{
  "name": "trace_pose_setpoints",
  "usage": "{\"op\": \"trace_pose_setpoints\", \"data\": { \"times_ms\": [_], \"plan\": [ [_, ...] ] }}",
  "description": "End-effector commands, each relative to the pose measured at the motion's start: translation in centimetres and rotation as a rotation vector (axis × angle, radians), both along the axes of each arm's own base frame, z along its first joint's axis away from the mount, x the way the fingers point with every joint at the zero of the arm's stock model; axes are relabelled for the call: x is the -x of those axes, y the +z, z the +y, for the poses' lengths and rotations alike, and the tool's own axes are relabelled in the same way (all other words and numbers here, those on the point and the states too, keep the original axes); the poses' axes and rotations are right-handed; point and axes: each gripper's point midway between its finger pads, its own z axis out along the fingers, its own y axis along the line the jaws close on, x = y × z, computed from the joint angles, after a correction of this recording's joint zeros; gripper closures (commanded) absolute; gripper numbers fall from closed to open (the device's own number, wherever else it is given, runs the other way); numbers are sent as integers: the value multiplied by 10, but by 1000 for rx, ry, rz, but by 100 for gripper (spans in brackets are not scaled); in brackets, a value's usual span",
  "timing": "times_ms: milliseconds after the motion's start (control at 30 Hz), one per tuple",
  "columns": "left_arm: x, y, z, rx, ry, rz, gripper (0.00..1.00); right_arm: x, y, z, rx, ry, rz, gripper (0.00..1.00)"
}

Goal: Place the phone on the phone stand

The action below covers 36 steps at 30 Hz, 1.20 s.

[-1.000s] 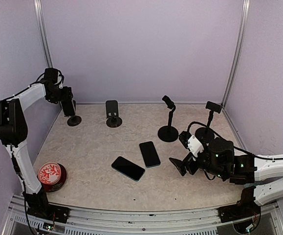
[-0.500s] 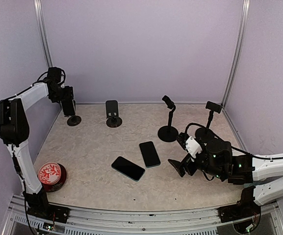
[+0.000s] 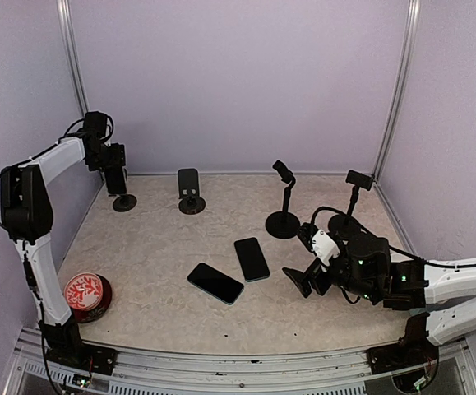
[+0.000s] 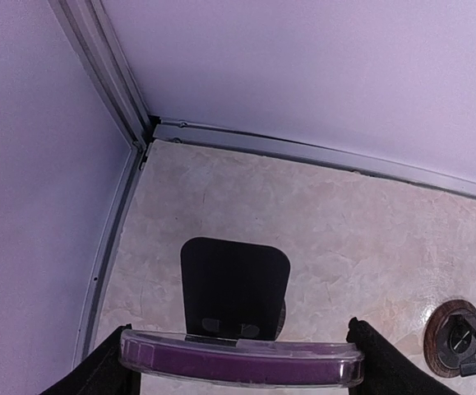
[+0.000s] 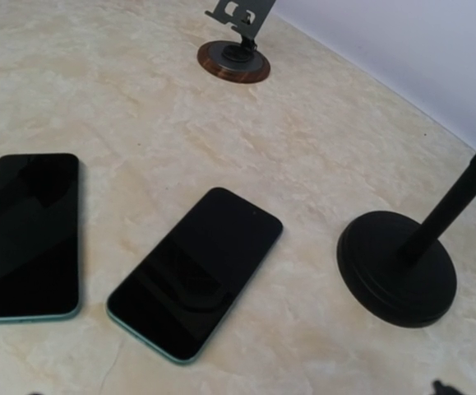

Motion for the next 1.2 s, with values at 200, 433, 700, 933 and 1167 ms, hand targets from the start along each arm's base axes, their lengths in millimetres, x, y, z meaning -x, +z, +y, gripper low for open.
{"op": "trace_pose_setpoints", "data": {
  "times_ms": [200,433,700,933,1167],
  "plan": [
    [-9,7,10,-18,37,-33,25,-3,13,4,-30,-4,-23,0],
    [-7,10,13,-12,38,-47,23,-4,14,5,-23,-1,-29,0],
    [-6,11,21,-6,52,-53,20,-6,15,10,-15,6,-30,0],
    [-10,9,23,3,48,-59,18,-5,14,11,-17,7,-21,0],
    [-12,8,13,43,17,-70,18,-6,14,11,-18,7,-19,0]
  ]
}}
